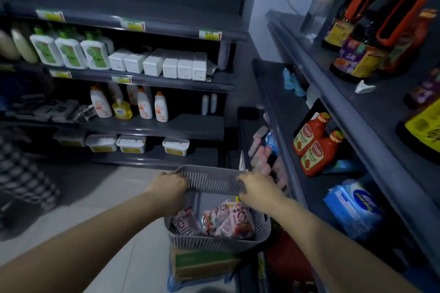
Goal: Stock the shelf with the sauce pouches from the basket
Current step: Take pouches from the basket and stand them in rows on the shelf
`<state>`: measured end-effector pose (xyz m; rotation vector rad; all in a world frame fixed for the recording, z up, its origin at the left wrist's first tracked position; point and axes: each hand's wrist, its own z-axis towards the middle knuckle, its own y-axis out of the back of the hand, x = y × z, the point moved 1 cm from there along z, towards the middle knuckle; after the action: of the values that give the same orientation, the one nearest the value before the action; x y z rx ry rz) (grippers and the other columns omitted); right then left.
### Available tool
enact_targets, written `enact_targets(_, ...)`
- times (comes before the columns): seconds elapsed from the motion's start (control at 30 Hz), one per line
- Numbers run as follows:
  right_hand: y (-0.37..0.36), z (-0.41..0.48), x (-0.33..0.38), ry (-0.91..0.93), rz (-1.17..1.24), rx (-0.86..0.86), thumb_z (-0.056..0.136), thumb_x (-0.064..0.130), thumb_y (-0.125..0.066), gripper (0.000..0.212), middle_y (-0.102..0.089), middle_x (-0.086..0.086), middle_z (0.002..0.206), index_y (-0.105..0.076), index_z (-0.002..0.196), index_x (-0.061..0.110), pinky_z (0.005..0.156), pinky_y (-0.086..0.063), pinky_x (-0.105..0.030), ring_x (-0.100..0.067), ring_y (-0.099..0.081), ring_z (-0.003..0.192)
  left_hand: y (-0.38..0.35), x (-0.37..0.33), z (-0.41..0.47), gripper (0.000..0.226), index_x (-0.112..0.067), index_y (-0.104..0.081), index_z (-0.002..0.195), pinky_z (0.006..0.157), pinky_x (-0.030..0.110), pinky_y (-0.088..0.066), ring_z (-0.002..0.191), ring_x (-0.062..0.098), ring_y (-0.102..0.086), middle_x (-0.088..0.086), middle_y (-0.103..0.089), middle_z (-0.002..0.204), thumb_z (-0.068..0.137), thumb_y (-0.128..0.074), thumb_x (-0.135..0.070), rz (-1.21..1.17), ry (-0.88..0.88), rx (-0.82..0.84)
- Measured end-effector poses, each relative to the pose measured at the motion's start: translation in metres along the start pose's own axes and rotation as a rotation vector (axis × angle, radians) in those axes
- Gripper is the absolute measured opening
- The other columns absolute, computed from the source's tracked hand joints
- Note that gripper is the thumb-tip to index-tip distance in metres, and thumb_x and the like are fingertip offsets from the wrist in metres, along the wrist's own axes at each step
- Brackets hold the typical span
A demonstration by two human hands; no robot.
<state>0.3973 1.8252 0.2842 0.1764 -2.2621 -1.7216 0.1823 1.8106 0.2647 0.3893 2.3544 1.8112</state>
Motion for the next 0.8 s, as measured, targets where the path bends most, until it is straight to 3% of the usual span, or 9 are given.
enact_targets(0.07,-0.006,-0.005,-0.004,-0.005,0.033,0.055,0.087,0.021,-0.058,0.027,-0.064,-0.010,0.110,-0.059,0.110,0.008,0.076,-0.049,-0.033,-0.028,-0.060,0.101,-0.007,-0.002,0.000,0.029,-0.015,-0.054,0.114,0.093,0.034,-0.038,0.115,0.025,-0.053,0.005,-0.058,0.124,0.087,-0.045,-0.019,0.020,-0.024,0.051)
enact_targets(0.13,-0.049,0.071,-0.024,-0.064,0.102,0.188,0.087,0.021,-0.057,0.021,-0.064,-0.011,0.104,-0.058,0.103,0.007,0.068,-0.044,-0.030,-0.029,-0.060,0.098,-0.047,0.025,0.068,0.030,-0.015,-0.054,0.115,0.093,0.034,-0.038,0.115,0.025,-0.053,0.006,-0.058,0.123,0.087,-0.045,-0.019,-0.041,-0.042,0.186)
enact_targets(0.17,-0.045,0.066,-0.023,-0.083,0.108,0.202,0.087,0.019,-0.056,0.020,-0.064,-0.013,0.102,-0.058,0.102,0.007,0.066,-0.042,-0.030,-0.030,-0.061,0.097,-0.047,0.022,0.066,0.030,-0.014,-0.053,0.116,0.093,0.033,-0.038,0.114,0.025,-0.053,0.006,-0.058,0.123,0.088,-0.045,-0.019,-0.030,-0.047,0.201)
enact_targets(0.3,-0.066,0.064,-0.040,-0.169,0.113,0.281,0.087,0.018,-0.055,0.021,-0.065,-0.016,0.108,-0.058,0.106,0.008,0.077,-0.046,-0.031,-0.029,-0.061,0.100,-0.067,0.019,0.072,0.030,-0.014,-0.056,0.117,0.095,0.034,-0.039,0.113,0.025,-0.055,0.007,-0.060,0.123,0.090,-0.045,-0.019,-0.020,-0.059,0.244)
enact_targets(0.4,-0.086,0.086,-0.046,-0.262,0.183,0.330,0.087,0.017,-0.054,0.015,-0.066,-0.018,0.105,-0.060,0.100,0.010,0.067,-0.038,-0.028,-0.031,-0.062,0.097,-0.085,0.033,0.098,0.030,-0.013,-0.058,0.117,0.095,0.035,-0.042,0.112,0.026,-0.057,0.008,-0.061,0.122,0.090,-0.046,-0.020,-0.043,-0.122,0.321)
enact_targets(0.53,-0.108,0.105,-0.053,-0.411,0.286,0.372,0.089,0.024,-0.053,0.012,-0.068,-0.016,0.102,-0.062,0.088,0.015,0.069,-0.043,-0.028,-0.029,-0.063,0.094,-0.110,0.043,0.121,0.030,-0.013,-0.057,0.116,0.095,0.036,-0.046,0.113,0.028,-0.058,0.009,-0.062,0.121,0.090,-0.047,-0.022,-0.068,-0.195,0.433)
enact_targets(0.8,-0.168,0.116,-0.073,-0.558,0.381,0.463,0.092,0.019,-0.048,0.023,-0.066,-0.017,0.108,-0.062,0.105,0.007,0.077,-0.050,-0.033,-0.030,-0.062,0.097,-0.167,0.038,0.144,0.028,-0.012,-0.061,0.112,0.087,0.035,-0.049,0.109,0.027,-0.061,0.009,-0.064,0.117,0.088,-0.049,-0.021,-0.196,-0.091,0.617)
